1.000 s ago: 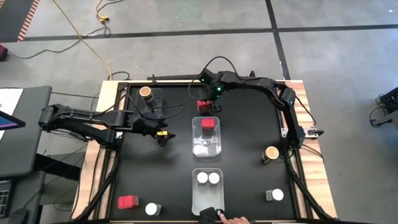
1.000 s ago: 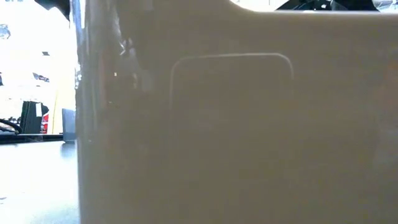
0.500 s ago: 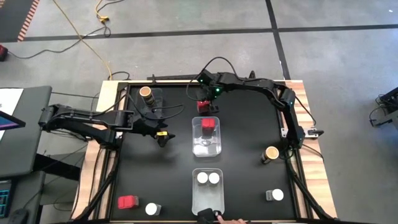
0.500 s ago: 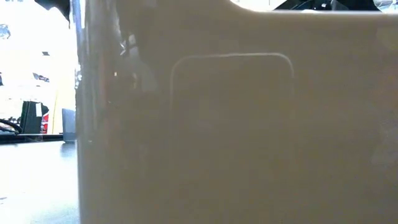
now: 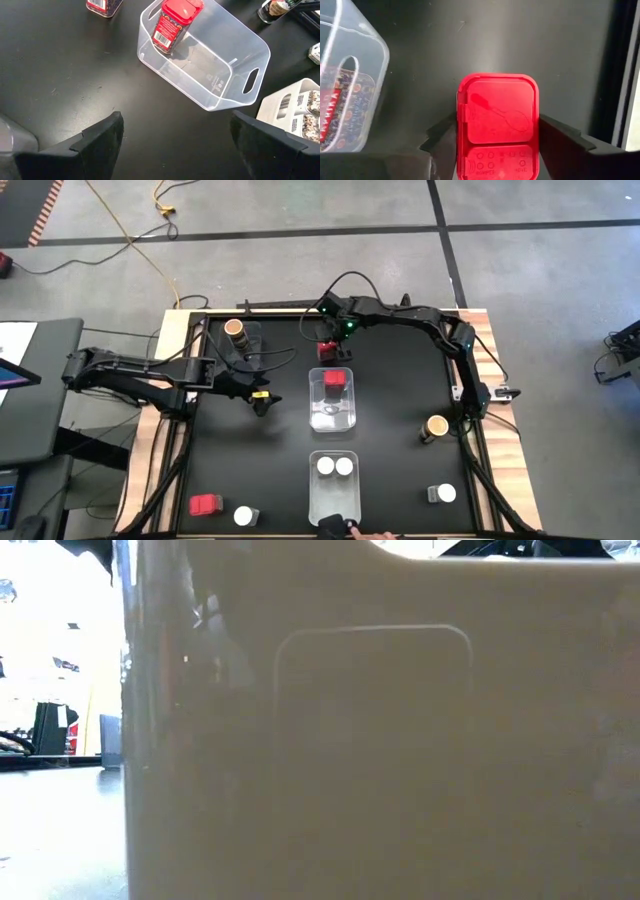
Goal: Sort spices by type
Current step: Put the red seasoning can into the transparent bin, then put the white seasoning bottle into the white bin
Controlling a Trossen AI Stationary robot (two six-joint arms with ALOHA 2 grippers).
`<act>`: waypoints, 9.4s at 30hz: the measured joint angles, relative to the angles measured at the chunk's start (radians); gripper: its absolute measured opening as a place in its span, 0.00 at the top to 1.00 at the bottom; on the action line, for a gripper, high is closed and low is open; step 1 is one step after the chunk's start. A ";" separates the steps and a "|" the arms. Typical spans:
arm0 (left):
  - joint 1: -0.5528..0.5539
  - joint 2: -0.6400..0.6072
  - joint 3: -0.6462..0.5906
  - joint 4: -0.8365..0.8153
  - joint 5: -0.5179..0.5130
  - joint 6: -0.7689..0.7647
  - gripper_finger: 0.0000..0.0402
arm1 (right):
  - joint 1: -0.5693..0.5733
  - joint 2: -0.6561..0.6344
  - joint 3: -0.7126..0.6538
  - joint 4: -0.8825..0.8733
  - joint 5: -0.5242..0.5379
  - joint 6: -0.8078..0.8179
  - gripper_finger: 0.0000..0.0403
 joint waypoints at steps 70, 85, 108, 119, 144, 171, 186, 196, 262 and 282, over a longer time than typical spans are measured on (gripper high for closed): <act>0.000 0.000 0.000 -0.054 0.092 0.392 0.13 | 0.486 -0.374 -0.276 -0.055 0.268 0.756 0.40; 0.000 0.000 0.000 -0.051 0.092 0.391 0.13 | 0.491 -0.373 -0.433 0.132 0.292 0.691 0.40; 0.000 0.000 0.000 -0.050 0.084 0.391 0.13 | 0.510 -0.276 -0.352 0.075 0.309 0.702 0.40; 0.000 0.000 0.000 -0.051 0.084 0.392 0.13 | 0.511 -0.275 -0.353 0.074 0.317 0.714 0.40; 0.000 0.000 0.000 -0.051 0.084 0.392 0.13 | 0.506 -0.276 -0.353 0.077 0.316 0.669 0.32; 0.000 0.000 0.000 -0.051 0.084 0.392 0.13 | 0.504 -0.286 -0.353 0.073 0.315 0.670 0.31; 0.000 0.000 0.000 -0.058 0.084 0.400 0.13 | 0.503 -0.330 -0.351 0.043 0.315 0.670 0.31; 0.000 0.000 0.000 -0.066 0.084 0.400 0.13 | 0.501 -0.450 -0.351 -0.066 0.315 0.816 0.31; 0.000 0.000 0.000 -0.063 0.079 0.405 0.13 | 0.409 -0.587 -0.350 -0.267 0.345 1.160 0.01; -0.004 0.000 0.001 -0.060 0.049 0.262 0.13 | 0.459 -0.587 -0.350 -0.358 0.349 1.456 0.01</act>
